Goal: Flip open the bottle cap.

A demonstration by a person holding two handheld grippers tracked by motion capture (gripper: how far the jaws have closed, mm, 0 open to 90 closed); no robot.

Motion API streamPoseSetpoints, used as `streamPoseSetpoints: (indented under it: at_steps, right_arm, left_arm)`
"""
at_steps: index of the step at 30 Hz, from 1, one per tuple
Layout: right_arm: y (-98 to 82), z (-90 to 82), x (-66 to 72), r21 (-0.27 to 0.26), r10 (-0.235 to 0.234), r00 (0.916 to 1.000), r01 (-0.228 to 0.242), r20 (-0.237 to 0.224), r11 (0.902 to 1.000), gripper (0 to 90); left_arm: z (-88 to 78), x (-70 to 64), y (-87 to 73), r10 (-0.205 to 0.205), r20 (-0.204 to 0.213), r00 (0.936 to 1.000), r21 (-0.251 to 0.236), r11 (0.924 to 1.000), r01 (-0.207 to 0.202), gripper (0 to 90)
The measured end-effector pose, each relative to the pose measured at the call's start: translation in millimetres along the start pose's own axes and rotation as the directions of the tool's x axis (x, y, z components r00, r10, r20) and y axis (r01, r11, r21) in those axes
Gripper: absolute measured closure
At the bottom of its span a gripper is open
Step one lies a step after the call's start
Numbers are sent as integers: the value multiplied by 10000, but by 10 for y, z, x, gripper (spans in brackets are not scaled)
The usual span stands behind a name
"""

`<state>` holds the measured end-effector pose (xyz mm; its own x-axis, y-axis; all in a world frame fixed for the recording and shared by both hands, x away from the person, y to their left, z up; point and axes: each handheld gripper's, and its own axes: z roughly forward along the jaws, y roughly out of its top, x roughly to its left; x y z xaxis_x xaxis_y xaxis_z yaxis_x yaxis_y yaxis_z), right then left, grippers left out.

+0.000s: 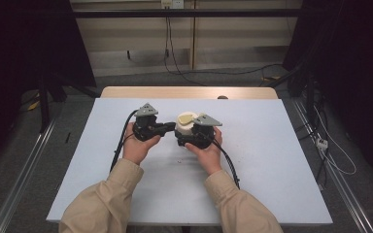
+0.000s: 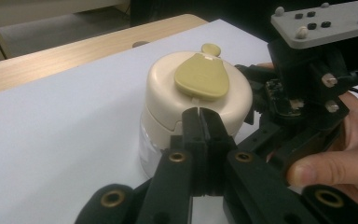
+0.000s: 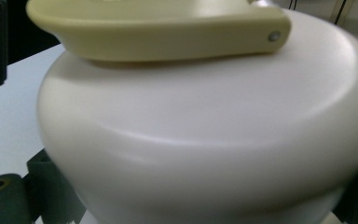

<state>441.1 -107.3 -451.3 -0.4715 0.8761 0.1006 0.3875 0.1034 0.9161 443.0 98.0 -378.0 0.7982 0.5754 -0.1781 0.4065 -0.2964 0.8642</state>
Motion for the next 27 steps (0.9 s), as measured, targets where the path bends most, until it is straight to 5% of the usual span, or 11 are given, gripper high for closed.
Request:
streamPoseSetpoints:
  at_steps: [27]
  right_arm:
    - [-1,1,1,16,32,10000,-32,6,10000,55]
  left_arm:
    - [117,26,25,97,-136,9999,288,9995,-93,900]
